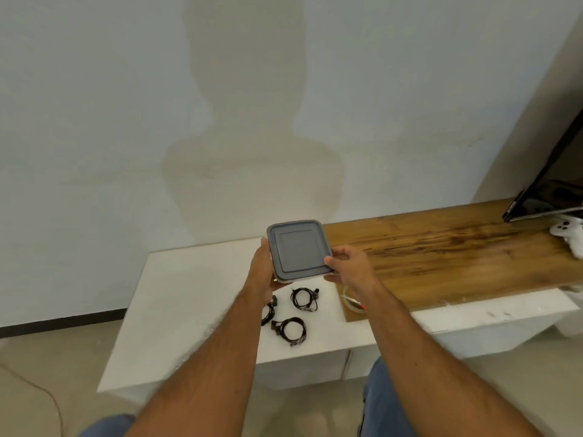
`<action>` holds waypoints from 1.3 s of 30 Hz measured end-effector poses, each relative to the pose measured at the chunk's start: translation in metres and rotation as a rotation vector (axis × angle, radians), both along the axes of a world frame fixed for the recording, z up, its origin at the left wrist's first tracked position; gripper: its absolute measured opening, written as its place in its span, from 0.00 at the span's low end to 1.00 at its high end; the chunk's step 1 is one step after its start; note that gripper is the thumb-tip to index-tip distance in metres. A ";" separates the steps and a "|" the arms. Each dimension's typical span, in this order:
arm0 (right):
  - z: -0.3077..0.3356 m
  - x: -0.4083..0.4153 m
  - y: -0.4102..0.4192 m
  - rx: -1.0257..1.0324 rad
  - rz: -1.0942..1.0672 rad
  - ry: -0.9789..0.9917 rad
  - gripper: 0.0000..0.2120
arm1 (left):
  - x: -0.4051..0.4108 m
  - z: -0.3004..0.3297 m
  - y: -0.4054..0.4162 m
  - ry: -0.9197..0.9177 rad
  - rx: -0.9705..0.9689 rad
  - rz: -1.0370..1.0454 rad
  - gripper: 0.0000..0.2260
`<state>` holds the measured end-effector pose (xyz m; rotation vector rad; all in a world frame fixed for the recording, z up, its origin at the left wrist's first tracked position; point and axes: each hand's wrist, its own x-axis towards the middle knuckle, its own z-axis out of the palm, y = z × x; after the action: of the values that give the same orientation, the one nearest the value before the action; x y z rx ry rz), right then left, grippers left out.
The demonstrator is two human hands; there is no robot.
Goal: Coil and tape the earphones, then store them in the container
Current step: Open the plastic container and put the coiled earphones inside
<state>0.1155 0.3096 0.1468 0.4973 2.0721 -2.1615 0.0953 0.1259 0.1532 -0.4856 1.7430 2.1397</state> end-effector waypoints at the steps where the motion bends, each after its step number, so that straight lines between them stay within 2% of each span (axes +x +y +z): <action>1: 0.006 0.010 -0.009 0.003 0.028 0.001 0.08 | 0.010 0.005 -0.009 -0.010 0.065 -0.007 0.29; 4: 0.017 0.035 -0.029 0.021 0.110 -0.019 0.08 | 0.039 0.011 -0.036 -0.021 0.161 -0.032 0.33; 8: 0.030 0.058 -0.051 0.118 0.235 -0.094 0.19 | 0.071 0.012 -0.067 -0.011 0.153 -0.045 0.33; 10: 0.037 0.062 -0.061 0.252 0.318 -0.099 0.23 | 0.083 0.011 -0.081 0.000 0.125 -0.046 0.30; 14: 0.055 0.054 -0.085 0.711 0.387 0.147 0.24 | 0.101 0.007 -0.106 -0.002 0.073 -0.070 0.28; 17: 0.069 0.050 -0.115 0.885 0.528 0.318 0.22 | 0.111 -0.001 -0.121 -0.012 0.038 -0.117 0.28; 19: 0.074 0.049 -0.136 0.953 0.644 0.352 0.23 | 0.117 -0.003 -0.128 -0.021 0.029 -0.141 0.28; 22: 0.074 0.046 -0.160 0.948 0.791 0.307 0.24 | 0.120 -0.003 -0.135 -0.025 0.041 -0.158 0.26; 24: 0.070 0.045 -0.170 0.939 0.840 0.325 0.21 | 0.121 -0.004 -0.141 -0.035 0.062 -0.151 0.25; 29: 0.057 0.041 -0.181 0.839 0.834 0.355 0.15 | 0.119 -0.010 -0.152 -0.071 0.120 -0.165 0.27; 39: 0.042 0.029 -0.189 0.790 0.871 0.290 0.11 | 0.109 -0.016 -0.144 -0.174 0.184 -0.173 0.25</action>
<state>0.1442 0.1202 0.1885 -0.6264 2.5374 -0.9381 0.2038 -0.0185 0.1372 -0.4392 1.4251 2.0452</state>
